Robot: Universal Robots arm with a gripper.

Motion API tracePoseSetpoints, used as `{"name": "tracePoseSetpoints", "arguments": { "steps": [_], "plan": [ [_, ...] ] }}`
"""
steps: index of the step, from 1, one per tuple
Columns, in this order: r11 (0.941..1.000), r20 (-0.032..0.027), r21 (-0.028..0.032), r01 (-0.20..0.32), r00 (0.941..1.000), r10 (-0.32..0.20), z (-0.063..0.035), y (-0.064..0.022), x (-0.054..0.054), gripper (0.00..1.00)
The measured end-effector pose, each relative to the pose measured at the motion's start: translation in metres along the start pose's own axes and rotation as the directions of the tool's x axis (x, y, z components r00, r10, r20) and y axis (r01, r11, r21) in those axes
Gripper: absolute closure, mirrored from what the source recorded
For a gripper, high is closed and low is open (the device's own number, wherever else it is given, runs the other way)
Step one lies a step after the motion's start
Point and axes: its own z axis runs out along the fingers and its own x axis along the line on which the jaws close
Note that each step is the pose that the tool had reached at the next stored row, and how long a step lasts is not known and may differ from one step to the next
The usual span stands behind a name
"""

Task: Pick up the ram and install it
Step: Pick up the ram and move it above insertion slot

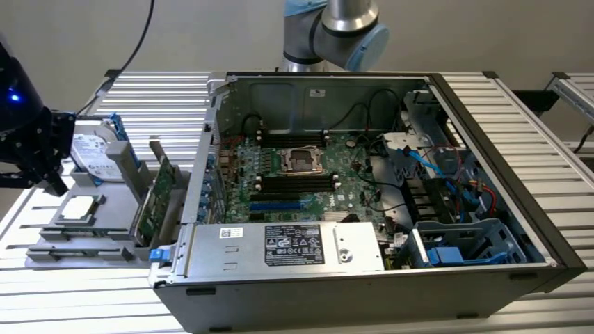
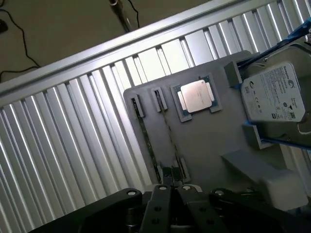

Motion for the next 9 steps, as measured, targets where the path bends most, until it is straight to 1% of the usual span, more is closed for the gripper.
{"name": "tracePoseSetpoints", "arguments": {
  "steps": [3,5,7,9],
  "plan": [
    [0.9986,-0.0024,0.0031,0.053,0.9986,-0.053,0.0039,-0.0002,0.0,0.89],
    [0.9959,-0.0039,0.0053,0.09,0.9959,-0.09,0.0066,-0.0003,0.0,0.89],
    [0.992,-0.0056,0.0074,0.126,0.992,-0.126,0.0093,-0.0004,0.0,0.89],
    [0.9868,-0.0073,0.0094,0.162,0.9868,-0.162,0.012,-0.0006,0.0,0.89]
  ]
}}
